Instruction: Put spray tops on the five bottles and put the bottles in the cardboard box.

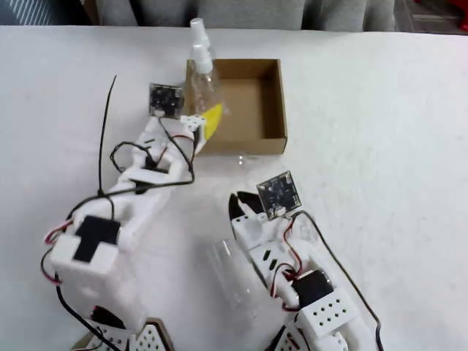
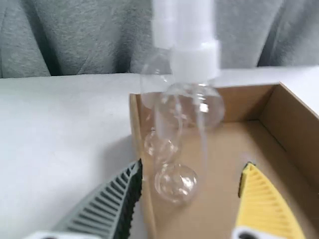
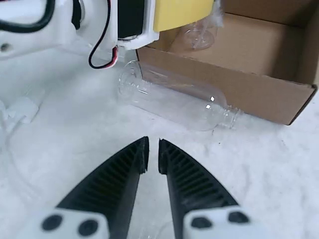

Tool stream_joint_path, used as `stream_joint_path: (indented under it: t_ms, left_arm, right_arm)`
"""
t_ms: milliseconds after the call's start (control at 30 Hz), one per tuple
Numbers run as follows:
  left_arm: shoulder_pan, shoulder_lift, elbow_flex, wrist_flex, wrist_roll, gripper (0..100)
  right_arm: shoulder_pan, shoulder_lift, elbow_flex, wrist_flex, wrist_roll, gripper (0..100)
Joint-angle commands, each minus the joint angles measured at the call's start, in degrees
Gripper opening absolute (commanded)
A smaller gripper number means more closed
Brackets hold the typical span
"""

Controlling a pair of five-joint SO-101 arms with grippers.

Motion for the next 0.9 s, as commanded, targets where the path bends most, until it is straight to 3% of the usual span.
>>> stream_joint_path:
  t_ms: [0,267,633,700,867]
  left_arm:
    - [1.71,-11.82,1.67,11.16,-2.99,30]
    - [1.45,-27.82,2.02,39.38,-2.99,30]
    - [1.36,-43.82,2.02,68.84,-2.81,29]
    - [1.36,-46.02,2.02,72.62,-2.81,24]
    - [1.19,-50.33,2.55,75.52,-2.90,1]
  right_arm:
    - [0.66,-0.40,-0.44,-0.48,0.62,2.1]
    - [0.75,-0.40,-0.53,-0.48,0.62,2.1]
    - [0.84,-0.40,-0.53,-0.48,0.62,2.1]
    - [0.84,-0.40,-0.53,-0.48,0.62,2.1]
    - [0.84,-0.40,-0.53,-0.48,0.62,2.1]
